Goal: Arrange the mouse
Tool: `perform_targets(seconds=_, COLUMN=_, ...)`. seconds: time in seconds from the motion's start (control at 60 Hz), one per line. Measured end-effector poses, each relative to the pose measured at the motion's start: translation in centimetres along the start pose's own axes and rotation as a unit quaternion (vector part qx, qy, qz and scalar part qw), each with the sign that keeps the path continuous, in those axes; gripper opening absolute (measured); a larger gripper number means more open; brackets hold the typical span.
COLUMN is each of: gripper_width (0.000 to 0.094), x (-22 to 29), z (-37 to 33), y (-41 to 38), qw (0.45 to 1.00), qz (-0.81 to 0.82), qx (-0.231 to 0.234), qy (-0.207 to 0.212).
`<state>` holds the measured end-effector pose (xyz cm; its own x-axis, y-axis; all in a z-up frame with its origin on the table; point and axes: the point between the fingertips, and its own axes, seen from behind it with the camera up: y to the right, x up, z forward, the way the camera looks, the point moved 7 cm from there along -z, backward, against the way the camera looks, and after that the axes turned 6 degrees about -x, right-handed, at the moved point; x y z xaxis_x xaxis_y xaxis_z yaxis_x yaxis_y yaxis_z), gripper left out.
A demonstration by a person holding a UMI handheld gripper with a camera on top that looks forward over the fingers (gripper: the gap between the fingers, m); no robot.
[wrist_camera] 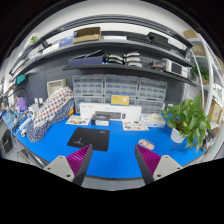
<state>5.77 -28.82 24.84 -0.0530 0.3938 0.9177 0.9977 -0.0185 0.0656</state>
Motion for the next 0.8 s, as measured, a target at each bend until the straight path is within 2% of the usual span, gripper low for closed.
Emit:
perform_targets(seconds=0.183, gripper_width=0.0864, x=-5.8, z=1.8, y=2.8, qw=0.999, qz=-0.007, qx=-0.015, qy=-0.045)
perform_targets(seconds=0.417, gripper_width=0.0865, x=-12.3, z=7.3, y=8.9, qw=0.994, qz=0.008, qx=-0.045, qy=-0.095)
perform_targets(seconds=0.567, gripper_width=0.0862, x=-13.9, z=12.7, y=13.4, qw=0.992, qz=0.01, qx=-0.067, qy=-0.11)
perform_targets(seconds=0.8, gripper_width=0.0853, x=-13.8, z=23.4, y=18.2, qw=0.989, qz=0.009, qx=-0.069, qy=-0.131)
